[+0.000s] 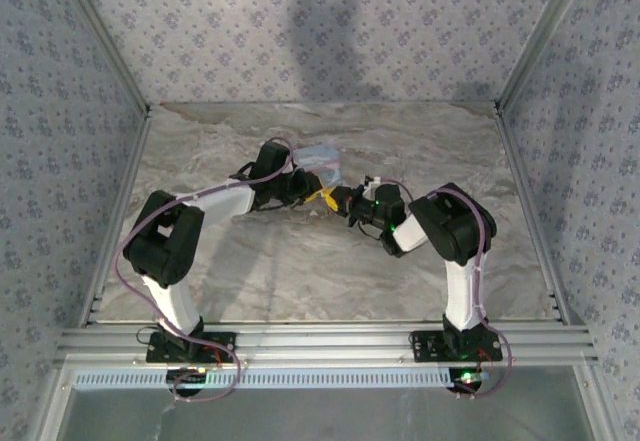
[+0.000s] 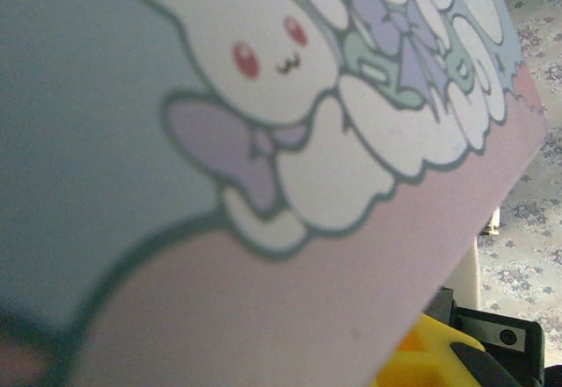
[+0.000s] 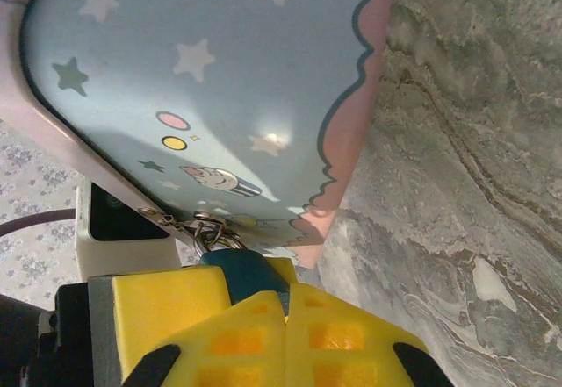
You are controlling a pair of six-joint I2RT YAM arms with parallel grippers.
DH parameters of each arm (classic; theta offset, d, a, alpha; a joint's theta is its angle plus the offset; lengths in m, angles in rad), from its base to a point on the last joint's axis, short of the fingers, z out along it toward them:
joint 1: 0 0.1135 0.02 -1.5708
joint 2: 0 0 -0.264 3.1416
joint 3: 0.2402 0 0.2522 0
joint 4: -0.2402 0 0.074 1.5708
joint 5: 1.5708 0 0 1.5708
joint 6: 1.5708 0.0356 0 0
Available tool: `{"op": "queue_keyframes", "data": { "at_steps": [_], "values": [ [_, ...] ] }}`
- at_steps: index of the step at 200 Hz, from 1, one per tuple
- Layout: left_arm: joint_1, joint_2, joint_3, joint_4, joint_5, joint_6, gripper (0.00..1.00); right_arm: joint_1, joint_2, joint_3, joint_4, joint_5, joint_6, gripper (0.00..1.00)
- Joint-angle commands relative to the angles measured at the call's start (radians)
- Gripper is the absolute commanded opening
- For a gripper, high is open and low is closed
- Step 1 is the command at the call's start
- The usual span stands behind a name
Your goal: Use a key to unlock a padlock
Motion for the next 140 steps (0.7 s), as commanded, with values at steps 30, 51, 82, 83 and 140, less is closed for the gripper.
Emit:
{"op": "queue_keyframes", "data": {
  "at_steps": [30, 51, 82, 83, 140],
  "values": [
    [-0.035, 0.016, -0.004, 0.051, 0.076, 0.033, 0.28, 0.055, 0.005, 0.022, 0.056, -0.037, 0.034, 0.00],
    [-0.032, 0.016, -0.009, 0.052, 0.074, 0.031, 0.30, 0.054, 0.005, 0.018, 0.052, -0.032, 0.037, 0.00],
    [-0.028, 0.011, -0.013, 0.049, 0.066, 0.031, 0.35, 0.053, 0.005, 0.011, 0.037, -0.029, 0.036, 0.00],
    [-0.028, 0.010, -0.013, 0.049, 0.066, 0.031, 0.35, 0.053, 0.005, 0.010, 0.037, -0.028, 0.036, 0.00],
    [-0.015, -0.028, -0.046, 0.029, 0.048, 0.037, 0.46, 0.043, 0.005, -0.028, 0.018, -0.010, 0.038, 0.00]
  ]
}}
